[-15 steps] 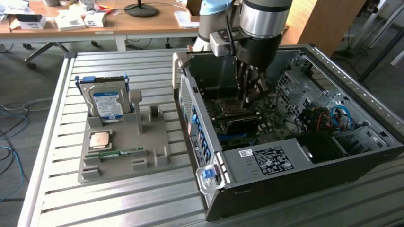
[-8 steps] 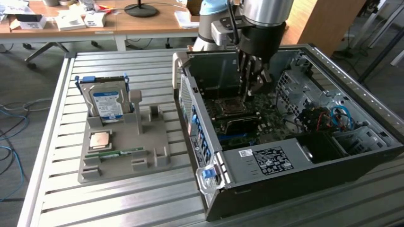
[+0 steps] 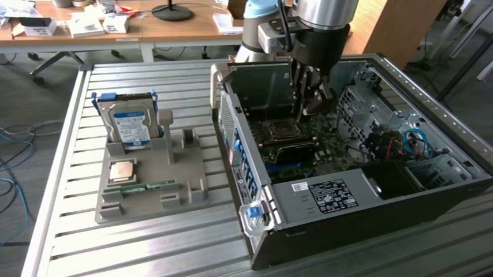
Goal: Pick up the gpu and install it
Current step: 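Press down on the gpu until it lock into place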
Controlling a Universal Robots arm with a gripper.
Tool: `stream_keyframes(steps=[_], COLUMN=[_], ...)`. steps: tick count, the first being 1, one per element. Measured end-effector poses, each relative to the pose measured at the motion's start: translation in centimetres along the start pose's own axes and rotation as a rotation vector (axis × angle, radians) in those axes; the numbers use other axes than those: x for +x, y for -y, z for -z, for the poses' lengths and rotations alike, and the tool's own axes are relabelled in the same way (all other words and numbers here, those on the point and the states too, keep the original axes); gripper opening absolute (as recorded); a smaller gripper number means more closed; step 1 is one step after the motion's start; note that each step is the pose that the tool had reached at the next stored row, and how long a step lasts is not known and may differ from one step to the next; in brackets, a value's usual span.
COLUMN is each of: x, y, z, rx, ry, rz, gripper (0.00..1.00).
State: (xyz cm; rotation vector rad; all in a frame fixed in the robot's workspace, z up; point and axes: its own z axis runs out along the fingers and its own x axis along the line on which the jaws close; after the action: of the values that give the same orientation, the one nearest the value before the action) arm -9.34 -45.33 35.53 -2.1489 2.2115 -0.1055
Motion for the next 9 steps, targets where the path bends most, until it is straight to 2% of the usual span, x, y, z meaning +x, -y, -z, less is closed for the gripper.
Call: stream_keyframes(steps=[8, 9], x=[0.0, 0.0], y=[0.0, 0.0], z=[0.0, 0.0], rx=[0.0001, 0.0], ry=[0.0001, 0.0], rz=[0.0, 0.0], gripper=[0.32, 0.26])
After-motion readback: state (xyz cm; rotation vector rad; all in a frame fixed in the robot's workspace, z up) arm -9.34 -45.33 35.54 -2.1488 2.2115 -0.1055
